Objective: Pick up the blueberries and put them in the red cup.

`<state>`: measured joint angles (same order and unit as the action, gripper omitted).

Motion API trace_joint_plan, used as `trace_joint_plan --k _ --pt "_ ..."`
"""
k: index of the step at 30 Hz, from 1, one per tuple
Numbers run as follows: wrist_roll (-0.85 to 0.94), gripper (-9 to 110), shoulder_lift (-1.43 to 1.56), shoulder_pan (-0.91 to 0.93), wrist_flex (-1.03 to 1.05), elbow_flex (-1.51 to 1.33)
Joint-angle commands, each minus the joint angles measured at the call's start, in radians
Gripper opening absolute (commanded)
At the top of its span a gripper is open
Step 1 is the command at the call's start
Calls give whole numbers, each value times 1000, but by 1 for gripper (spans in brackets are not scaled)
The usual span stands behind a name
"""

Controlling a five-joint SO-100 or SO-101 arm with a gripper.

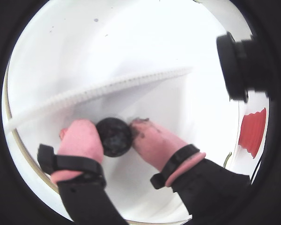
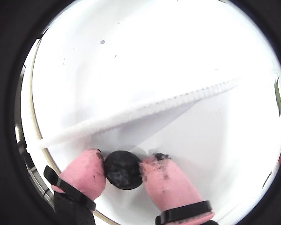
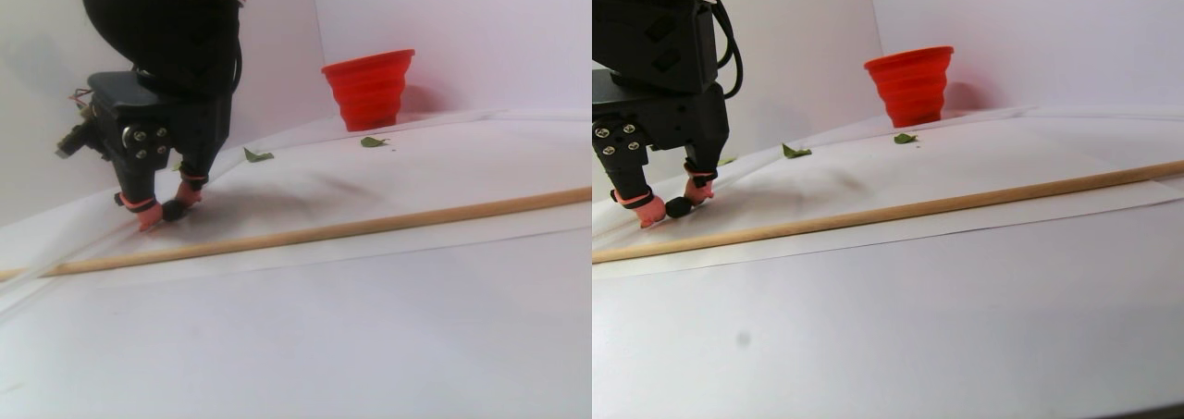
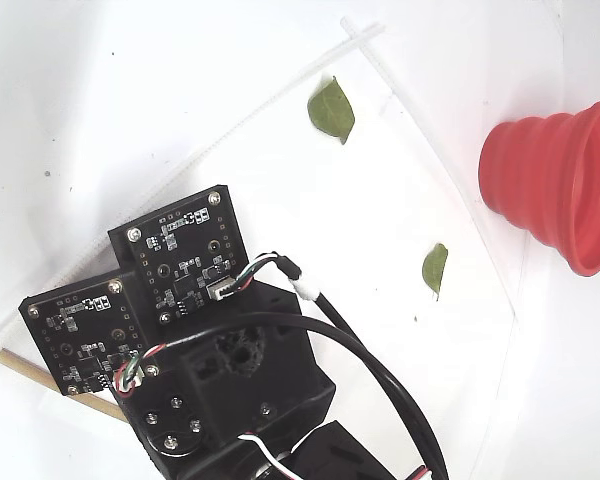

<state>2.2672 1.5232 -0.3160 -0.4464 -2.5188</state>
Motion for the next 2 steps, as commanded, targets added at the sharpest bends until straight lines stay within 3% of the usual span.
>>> trace_joint_plan --k 1,2 --pt "14 13 12 -18 -17 -11" --pt "12 13 12 -18 -17 -8"
